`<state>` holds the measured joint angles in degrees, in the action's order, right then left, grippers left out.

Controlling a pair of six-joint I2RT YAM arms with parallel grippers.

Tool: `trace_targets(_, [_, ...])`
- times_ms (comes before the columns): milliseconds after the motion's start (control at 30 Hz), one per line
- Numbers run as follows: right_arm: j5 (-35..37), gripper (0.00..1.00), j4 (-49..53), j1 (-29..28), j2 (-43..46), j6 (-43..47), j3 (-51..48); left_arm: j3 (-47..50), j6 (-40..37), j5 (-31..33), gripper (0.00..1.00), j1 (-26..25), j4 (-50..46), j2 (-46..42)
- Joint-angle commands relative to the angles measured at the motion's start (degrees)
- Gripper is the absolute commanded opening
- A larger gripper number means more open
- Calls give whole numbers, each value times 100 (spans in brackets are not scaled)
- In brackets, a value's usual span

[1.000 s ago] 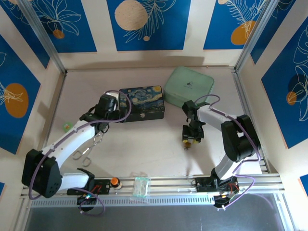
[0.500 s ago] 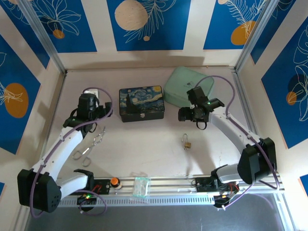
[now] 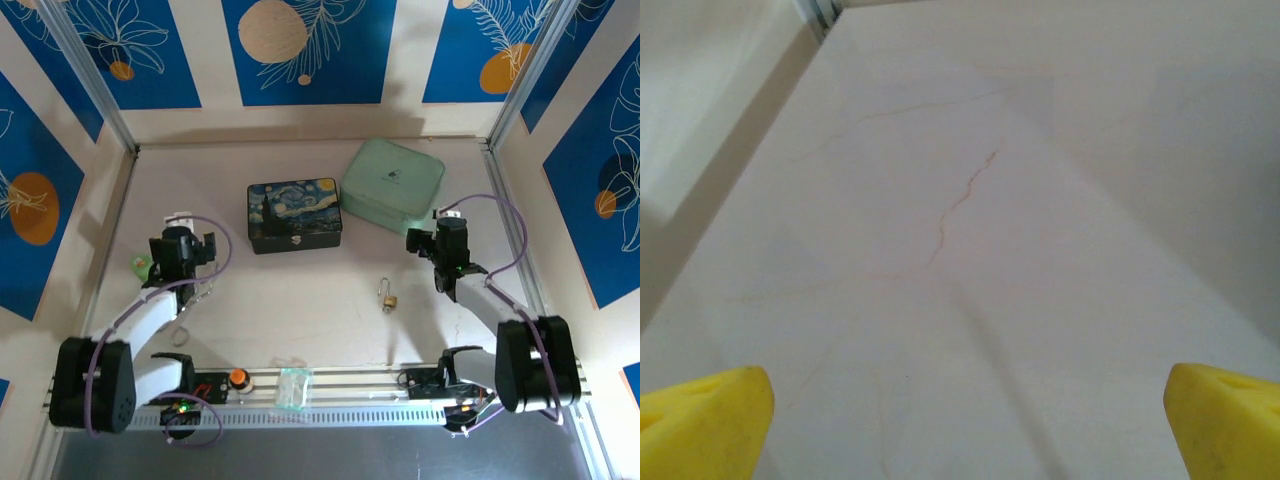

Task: Unlock the padlock with the key

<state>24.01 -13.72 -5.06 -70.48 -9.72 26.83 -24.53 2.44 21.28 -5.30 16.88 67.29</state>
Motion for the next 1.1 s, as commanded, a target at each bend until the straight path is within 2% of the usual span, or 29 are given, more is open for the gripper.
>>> trace_targets(0, [-237,91,-1937,101,-325,390,-154,324,-53,-472,99,176,1435,564])
trace_targets(33, [-484,90,-1900,233,-380,273,-149,225,-65,-620,99,194,1290,614])
trace_targets(133, [-808,90,-2816,354,-734,206,-521,353,-81,-731,100,250,2078,840])
trace_targets(200, [-892,90,-3487,357,-1039,192,-712,498,-83,-1069,99,348,2684,992])
trace_targets(367, [-797,91,-3830,225,-1742,325,-485,704,-142,-1805,99,407,4287,2102])
trace_targets(400, [-820,92,-3534,203,-1696,325,-395,711,-170,-1837,99,407,4583,2312])
trace_targets(467, [-1072,93,-3490,377,-1679,216,-396,529,-134,-1756,99,398,3952,2134])
trace_targets(533, [-1067,99,-3459,387,-1669,220,-388,461,-206,-1628,99,334,4040,2253])
trace_targets(733, [-1047,99,-3448,365,-1654,225,-391,402,-252,-1406,99,230,3864,2228])
trace_targets(833, [-1049,99,-3449,366,-1653,224,-396,346,-340,-982,100,60,3800,2251])
trace_targets(1067, [-1152,99,-3323,401,-1678,224,-311,392,-356,-979,99,52,3883,2245])
